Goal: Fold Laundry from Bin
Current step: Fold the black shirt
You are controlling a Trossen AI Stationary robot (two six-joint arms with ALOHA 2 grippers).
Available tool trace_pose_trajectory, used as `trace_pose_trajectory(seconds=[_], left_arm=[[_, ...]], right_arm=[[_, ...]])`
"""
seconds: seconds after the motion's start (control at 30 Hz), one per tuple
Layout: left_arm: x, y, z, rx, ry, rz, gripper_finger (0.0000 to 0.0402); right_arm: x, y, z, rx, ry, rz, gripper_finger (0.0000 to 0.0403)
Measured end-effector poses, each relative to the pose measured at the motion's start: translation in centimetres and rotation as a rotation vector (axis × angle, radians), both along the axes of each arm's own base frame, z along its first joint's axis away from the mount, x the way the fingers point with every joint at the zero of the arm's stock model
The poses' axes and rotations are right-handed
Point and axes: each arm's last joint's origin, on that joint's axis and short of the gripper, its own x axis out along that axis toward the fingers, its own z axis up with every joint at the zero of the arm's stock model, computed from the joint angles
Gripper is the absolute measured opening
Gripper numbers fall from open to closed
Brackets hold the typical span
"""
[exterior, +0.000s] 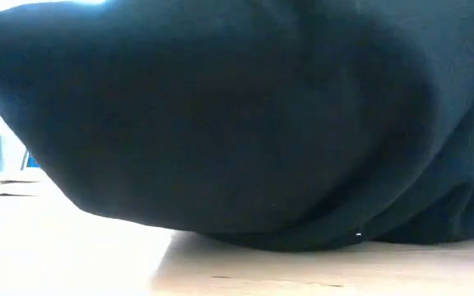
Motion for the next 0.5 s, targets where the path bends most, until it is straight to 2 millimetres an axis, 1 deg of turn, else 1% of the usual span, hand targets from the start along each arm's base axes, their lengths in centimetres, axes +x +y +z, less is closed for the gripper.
trace_pose_trajectory(seconds=[0.07,0.27,0.37,0.43,0.5], left_arm=[[-0.2,-0.1,-0.7,0.031,0.038,0.011,0.033],[0.0,-0.5,-3.8,0.084,0.121,0.042,0.033],[-1.0,-0.2,-5.8,0.142,0.283,0.047,0.033],[-2.0,0.0,-6.2,0.191,0.384,0.044,0.0329],[-3.0,0.0,-6.1,0.261,0.442,0.023,0.0329]], right_arm=[[0.2,-0.1,0.1,0.013,-0.009,-0.002,0.0013],[0.3,-0.1,0.1,0.03,-0.002,-0.014,0.0013],[0.3,-0.1,0.1,0.036,0.0,-0.01,0.0013],[0.1,0.1,0.1,0.034,0.003,-0.006,0.0013],[0.0,0.3,0.1,0.034,-0.007,0.003,0.0013]])
